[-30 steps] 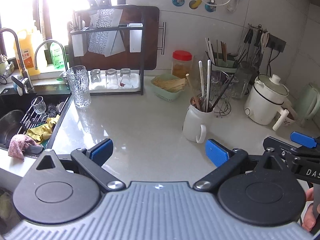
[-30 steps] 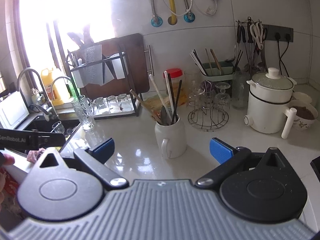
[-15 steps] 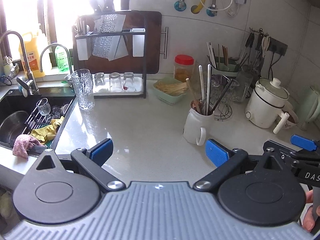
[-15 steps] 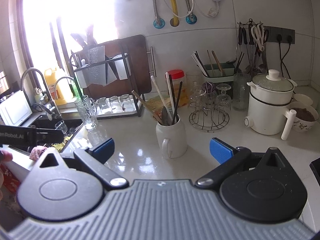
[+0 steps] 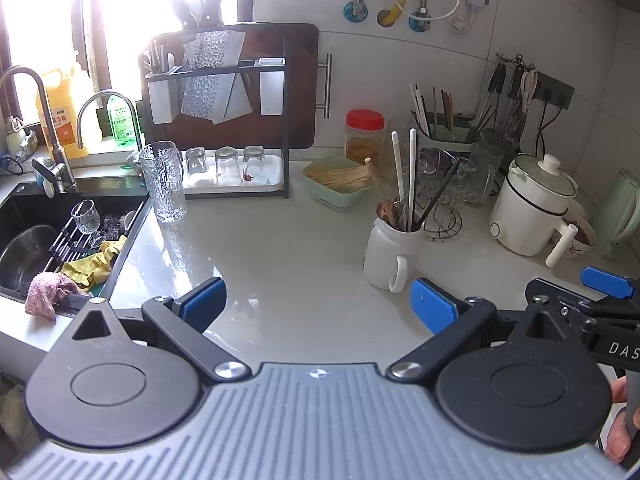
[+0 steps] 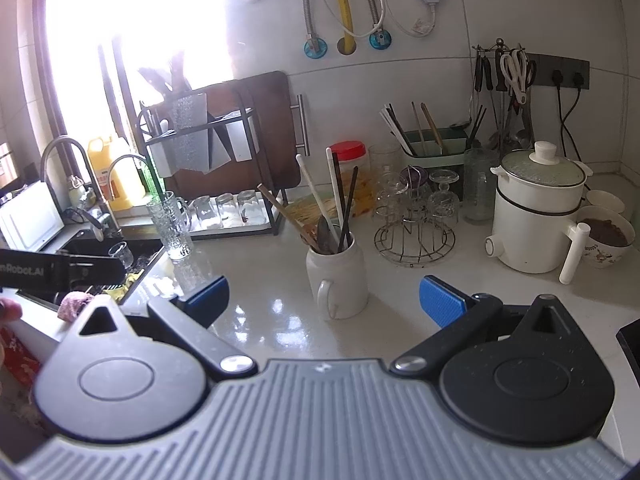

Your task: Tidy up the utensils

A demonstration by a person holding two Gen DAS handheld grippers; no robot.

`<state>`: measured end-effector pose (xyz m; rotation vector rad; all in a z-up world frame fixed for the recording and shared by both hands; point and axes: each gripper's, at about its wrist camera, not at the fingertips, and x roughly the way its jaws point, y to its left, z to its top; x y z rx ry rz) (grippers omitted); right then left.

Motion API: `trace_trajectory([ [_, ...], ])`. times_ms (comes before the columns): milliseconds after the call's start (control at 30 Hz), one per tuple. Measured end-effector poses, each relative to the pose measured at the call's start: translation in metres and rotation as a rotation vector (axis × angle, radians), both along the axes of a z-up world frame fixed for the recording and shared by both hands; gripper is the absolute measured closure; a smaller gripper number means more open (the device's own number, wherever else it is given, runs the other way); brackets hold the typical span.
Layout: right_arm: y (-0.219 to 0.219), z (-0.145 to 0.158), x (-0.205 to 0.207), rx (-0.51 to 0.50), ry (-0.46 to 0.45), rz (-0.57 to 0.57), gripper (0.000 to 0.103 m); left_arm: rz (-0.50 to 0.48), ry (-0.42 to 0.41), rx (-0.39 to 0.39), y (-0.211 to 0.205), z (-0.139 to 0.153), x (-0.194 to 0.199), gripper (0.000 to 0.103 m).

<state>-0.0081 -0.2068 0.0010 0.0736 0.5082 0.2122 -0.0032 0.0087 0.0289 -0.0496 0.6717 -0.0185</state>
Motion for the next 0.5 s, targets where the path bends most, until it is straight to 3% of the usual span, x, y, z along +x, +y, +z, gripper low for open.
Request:
trace_trajectory([
  [500, 0.003, -0.0006, -0.0009, -0.001, 0.003, 0.005, 0.0, 0.017, 0.005, 0.002, 0.0032, 0.0008, -0.0006, 0.003],
])
